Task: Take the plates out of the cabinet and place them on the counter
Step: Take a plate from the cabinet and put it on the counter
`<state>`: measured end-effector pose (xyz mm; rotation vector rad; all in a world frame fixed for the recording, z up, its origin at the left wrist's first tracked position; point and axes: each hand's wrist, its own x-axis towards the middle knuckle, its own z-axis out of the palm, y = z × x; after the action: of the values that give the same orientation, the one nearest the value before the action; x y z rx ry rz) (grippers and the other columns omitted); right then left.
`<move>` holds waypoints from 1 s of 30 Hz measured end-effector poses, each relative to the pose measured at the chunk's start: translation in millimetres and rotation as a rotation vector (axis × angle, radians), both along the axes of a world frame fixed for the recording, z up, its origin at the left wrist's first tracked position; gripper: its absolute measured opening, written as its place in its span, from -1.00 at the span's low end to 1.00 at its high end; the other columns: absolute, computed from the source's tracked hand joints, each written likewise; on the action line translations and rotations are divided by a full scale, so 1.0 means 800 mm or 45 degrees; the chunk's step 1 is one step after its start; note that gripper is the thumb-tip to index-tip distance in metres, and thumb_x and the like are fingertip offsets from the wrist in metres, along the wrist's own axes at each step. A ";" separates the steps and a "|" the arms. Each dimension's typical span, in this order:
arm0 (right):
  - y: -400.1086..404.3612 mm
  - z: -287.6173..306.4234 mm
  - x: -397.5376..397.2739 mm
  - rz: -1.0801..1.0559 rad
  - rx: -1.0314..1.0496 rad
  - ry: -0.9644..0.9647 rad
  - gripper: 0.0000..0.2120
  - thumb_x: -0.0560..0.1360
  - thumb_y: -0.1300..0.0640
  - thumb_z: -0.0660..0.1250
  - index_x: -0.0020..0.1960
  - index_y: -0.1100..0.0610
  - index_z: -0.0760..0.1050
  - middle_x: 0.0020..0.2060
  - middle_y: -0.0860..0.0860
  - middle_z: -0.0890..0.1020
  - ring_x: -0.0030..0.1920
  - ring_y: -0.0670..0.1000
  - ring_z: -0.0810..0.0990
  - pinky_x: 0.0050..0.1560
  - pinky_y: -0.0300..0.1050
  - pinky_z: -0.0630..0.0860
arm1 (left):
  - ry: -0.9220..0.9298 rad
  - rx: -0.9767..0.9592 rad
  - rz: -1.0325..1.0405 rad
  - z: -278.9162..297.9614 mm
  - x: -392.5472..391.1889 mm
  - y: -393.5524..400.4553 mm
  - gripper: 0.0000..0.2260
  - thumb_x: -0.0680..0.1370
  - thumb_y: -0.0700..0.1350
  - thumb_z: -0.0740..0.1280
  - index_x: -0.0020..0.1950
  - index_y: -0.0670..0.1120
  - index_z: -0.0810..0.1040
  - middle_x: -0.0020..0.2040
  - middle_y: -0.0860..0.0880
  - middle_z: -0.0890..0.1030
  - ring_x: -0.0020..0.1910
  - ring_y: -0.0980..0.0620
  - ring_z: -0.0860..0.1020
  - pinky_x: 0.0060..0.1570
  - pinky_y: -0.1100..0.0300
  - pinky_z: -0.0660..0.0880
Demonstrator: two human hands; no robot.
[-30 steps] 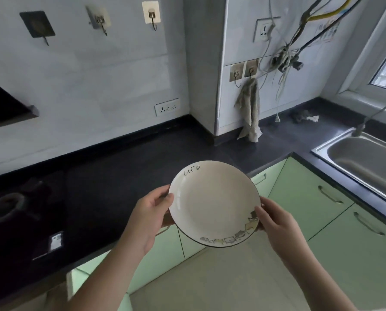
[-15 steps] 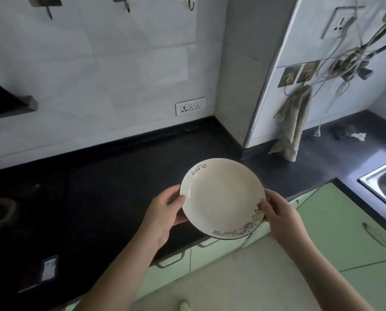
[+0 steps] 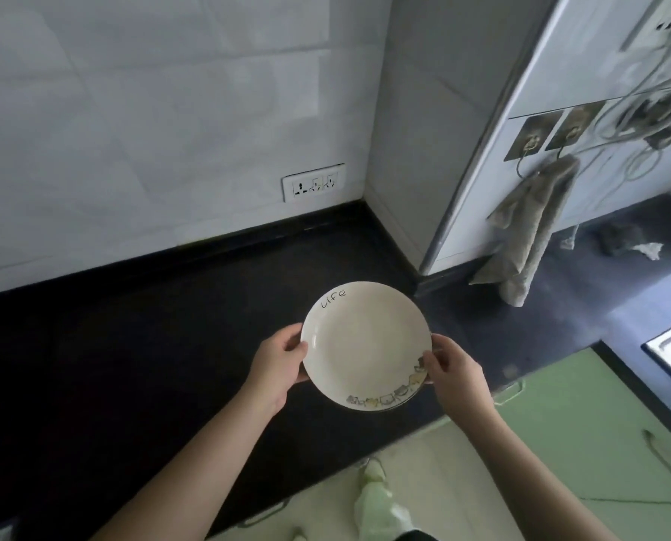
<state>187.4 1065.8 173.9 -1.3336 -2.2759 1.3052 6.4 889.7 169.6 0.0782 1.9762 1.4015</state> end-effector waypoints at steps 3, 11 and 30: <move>0.043 -0.027 -0.023 0.052 -0.063 -0.061 -0.74 0.59 0.10 0.22 0.26 0.00 0.48 -0.12 -0.11 0.65 -0.16 -0.10 0.65 -0.22 -0.23 0.48 | -0.048 -0.050 0.069 -0.022 -0.013 0.033 -0.66 0.61 -0.27 0.27 0.34 0.01 0.52 0.15 0.04 0.61 0.10 0.01 0.60 -0.02 -0.08 0.65; 0.126 -0.089 -0.071 0.049 -0.217 -0.106 -0.72 0.58 0.11 0.23 0.28 -0.02 0.47 -0.11 -0.10 0.66 -0.13 -0.07 0.66 -0.24 -0.18 0.57 | -0.083 -0.211 0.189 -0.077 -0.042 0.107 -0.61 0.58 -0.31 0.30 0.39 -0.05 0.48 0.25 -0.06 0.57 0.12 -0.03 0.59 -0.03 0.04 0.62; 0.168 -0.132 -0.099 0.112 -0.324 -0.138 -0.71 0.57 0.12 0.24 0.27 0.02 0.50 -0.01 -0.02 0.66 -0.08 -0.05 0.65 -0.03 -0.01 0.64 | -0.109 -0.255 0.243 -0.108 -0.057 0.134 -0.63 0.59 -0.30 0.28 0.37 -0.04 0.50 0.27 -0.07 0.57 0.10 0.00 0.60 0.08 -0.04 0.61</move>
<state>108.0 1200.5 68.7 -1.4287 -2.3250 1.6359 -39.5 996.9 83.2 -0.2639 2.0835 1.2914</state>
